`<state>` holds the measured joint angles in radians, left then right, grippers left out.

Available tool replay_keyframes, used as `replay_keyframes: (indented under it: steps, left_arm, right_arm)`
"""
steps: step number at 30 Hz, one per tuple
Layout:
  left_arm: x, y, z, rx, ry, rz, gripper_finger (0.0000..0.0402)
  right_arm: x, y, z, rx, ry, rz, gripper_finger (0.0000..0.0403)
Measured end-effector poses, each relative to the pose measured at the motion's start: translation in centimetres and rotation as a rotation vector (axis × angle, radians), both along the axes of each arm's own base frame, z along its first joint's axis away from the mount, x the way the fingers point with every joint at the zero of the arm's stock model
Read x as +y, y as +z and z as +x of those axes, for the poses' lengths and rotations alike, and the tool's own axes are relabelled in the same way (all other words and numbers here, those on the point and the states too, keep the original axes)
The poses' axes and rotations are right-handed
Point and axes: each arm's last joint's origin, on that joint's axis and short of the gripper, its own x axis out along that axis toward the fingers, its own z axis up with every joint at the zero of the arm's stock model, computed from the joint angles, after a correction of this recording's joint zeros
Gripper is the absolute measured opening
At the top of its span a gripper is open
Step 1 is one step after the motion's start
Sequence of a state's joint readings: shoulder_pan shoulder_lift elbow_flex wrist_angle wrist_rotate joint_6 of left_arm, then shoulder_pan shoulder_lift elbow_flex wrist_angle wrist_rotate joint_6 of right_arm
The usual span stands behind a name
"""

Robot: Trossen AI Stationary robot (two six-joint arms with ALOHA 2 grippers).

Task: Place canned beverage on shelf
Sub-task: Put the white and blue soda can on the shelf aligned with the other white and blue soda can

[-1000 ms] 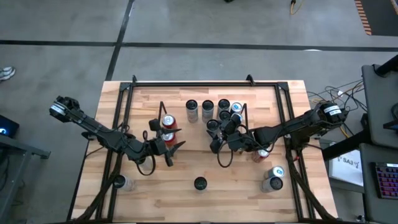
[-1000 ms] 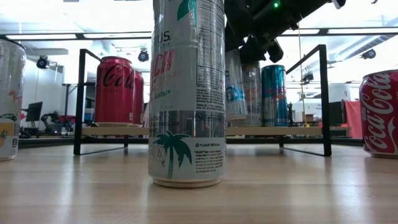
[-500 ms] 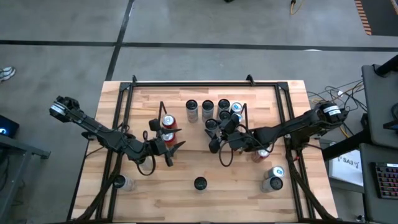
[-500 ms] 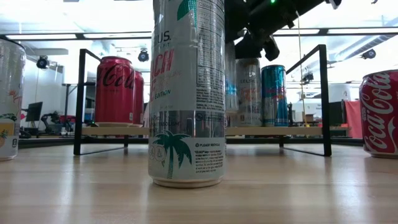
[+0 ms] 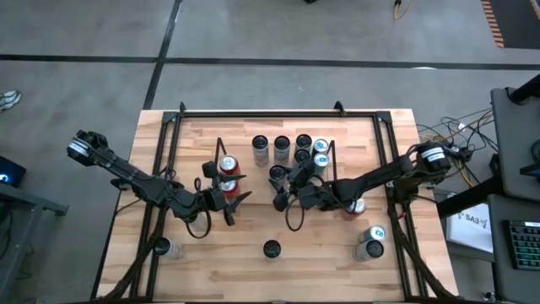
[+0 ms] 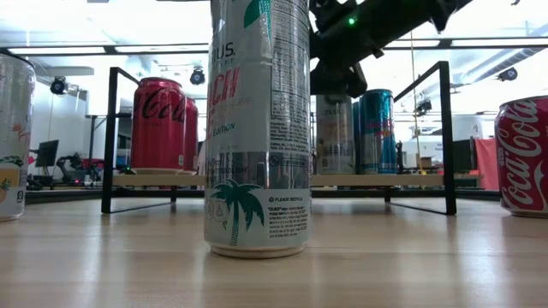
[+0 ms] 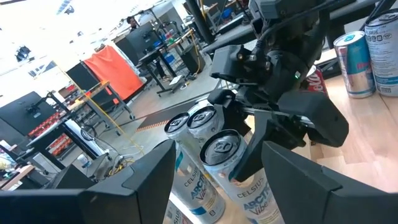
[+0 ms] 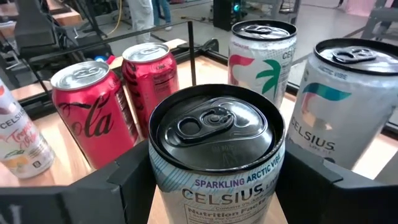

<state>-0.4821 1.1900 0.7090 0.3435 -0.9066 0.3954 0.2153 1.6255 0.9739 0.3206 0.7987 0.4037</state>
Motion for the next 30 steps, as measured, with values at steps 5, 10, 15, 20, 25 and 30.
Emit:
replay_keyframes:
  steps: [5, 10, 15, 20, 25, 30]
  left_arm:
    - [0.0, 0.0, 0.0, 0.004, -0.001, 0.005, 0.0224]
    - [0.0, 0.0, 0.0, 0.005, 0.000, 0.005, 0.0224]
    - [0.0, 0.0, 0.0, 0.006, -0.001, 0.006, 0.0224]
    - [0.0, -0.1, 0.0, 0.008, 0.000, 0.007, 0.0224]
    - [0.0, -0.1, 0.0, 0.012, 0.000, 0.009, 0.0224]
    - [0.0, -0.4, -0.1, 0.028, -0.001, 0.023, 0.0224]
  right_arm:
    - [0.1, 0.1, 0.3, 0.009, -0.007, -0.020, 0.0256]
    - [0.0, 0.2, 0.3, 0.013, -0.006, -0.023, 0.0292]
    - [0.0, 0.7, -0.1, 0.018, -0.006, -0.026, 0.0317]
    - [-0.1, 2.1, -0.8, -0.002, -0.004, -0.021, 0.0317]
    - [-0.2, 4.1, -1.7, -0.043, 0.000, -0.012, 0.0304]
    - [0.1, 5.9, -2.7, -0.061, 0.036, -0.017, 0.0286]
